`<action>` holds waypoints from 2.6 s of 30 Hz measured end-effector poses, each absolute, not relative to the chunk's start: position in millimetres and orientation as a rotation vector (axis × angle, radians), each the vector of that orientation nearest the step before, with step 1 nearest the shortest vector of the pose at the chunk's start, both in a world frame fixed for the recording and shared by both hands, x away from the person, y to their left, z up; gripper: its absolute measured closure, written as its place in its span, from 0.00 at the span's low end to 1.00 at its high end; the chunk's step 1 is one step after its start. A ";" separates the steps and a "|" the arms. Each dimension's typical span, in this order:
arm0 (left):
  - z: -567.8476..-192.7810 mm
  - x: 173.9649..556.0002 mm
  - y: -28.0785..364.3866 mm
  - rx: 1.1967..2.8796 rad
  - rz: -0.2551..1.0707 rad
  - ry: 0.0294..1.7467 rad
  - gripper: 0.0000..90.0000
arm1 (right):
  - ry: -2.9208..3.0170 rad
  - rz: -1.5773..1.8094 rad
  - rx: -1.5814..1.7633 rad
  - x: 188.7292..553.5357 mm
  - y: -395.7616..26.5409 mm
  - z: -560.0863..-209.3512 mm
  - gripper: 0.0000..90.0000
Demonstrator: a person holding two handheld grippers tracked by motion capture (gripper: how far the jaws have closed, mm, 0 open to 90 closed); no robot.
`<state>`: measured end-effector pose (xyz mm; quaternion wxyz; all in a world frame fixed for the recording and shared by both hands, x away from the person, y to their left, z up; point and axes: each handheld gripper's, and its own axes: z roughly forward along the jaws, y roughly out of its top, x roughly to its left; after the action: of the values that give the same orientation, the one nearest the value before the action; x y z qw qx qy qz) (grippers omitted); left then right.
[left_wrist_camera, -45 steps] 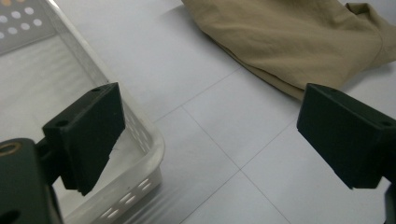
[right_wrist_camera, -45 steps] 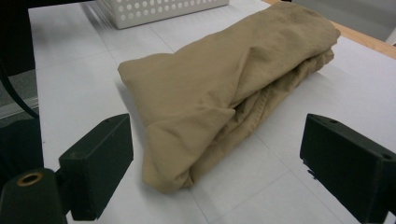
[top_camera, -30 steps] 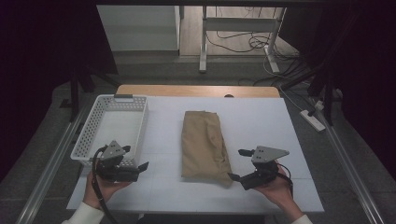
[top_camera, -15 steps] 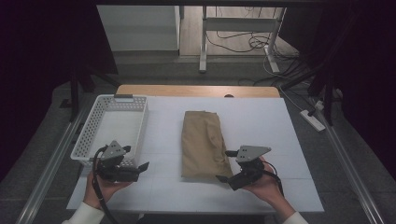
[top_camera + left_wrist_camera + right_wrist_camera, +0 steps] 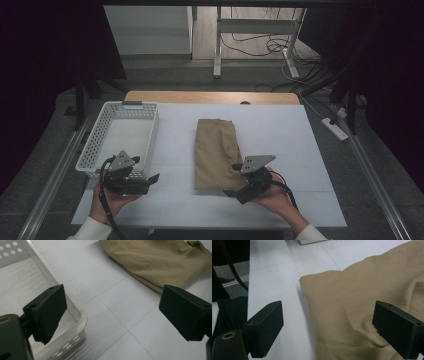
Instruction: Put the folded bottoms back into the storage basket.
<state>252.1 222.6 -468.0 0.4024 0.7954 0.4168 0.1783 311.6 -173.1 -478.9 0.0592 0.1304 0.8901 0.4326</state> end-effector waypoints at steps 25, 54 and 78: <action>-467.7 251.1 221.8 2.011 0.448 1.055 0.09 | 2.802 1.025 0.357 311.9 -163.7 -506.9 0.13; -469.0 252.1 222.3 2.018 0.436 1.060 0.09 | 2.784 0.892 0.314 326.4 -163.5 -518.8 0.29; -469.5 253.0 224.7 2.018 0.430 1.071 0.09 | 2.779 0.867 0.264 334.3 -161.8 -512.4 0.81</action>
<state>253.0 224.7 -469.5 0.3973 0.7966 0.4227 0.1699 334.3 -161.8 -512.4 0.1092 0.0897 0.9451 0.2948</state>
